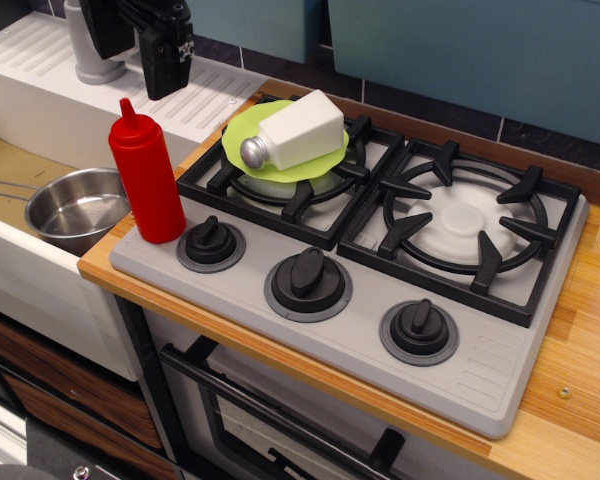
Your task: Put saltcontainer on plate and ketchupbottle in pot or pan in sink
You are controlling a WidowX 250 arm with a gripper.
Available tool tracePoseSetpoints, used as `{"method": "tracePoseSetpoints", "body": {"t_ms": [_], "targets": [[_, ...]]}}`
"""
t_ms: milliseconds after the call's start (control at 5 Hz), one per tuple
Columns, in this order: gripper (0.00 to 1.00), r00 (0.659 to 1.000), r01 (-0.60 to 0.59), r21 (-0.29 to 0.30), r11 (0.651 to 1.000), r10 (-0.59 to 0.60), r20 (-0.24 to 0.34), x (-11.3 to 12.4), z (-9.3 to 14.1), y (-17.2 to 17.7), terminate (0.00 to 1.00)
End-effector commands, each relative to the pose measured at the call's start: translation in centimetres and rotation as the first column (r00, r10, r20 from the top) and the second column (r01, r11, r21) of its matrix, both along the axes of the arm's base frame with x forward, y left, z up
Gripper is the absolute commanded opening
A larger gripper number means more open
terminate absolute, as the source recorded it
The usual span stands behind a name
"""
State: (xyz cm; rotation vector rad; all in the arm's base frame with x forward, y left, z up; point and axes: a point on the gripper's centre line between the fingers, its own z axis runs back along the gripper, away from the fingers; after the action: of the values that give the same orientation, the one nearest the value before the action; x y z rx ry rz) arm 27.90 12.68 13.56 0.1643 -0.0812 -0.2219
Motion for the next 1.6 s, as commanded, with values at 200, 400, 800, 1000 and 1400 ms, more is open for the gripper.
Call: {"method": "tracePoseSetpoints", "body": {"t_ms": [200, 400, 800, 1000, 1400], "targets": [[1.00, 0.999, -0.017, -0.019, 1.000, 0.018, 0.037, 0.4, 0.1, -0.1, 0.00], [1.00, 0.999, -0.019, -0.053, 0.998, 0.021, 0.036, -0.1, -1.0, -0.2, 0.00], [1.00, 0.999, -0.033, -0.070, 0.997, 0.035, 0.032, -1.0, -1.7, -0.7, 0.00], [1.00, 0.998, -0.038, -0.077, 0.996, 0.041, 0.038, -1.1, -2.2, -0.8, 0.00], [1.00, 0.998, -0.030, -0.103, 0.994, 0.035, 0.047, -0.8, -3.2, -0.6, 0.00]]}}
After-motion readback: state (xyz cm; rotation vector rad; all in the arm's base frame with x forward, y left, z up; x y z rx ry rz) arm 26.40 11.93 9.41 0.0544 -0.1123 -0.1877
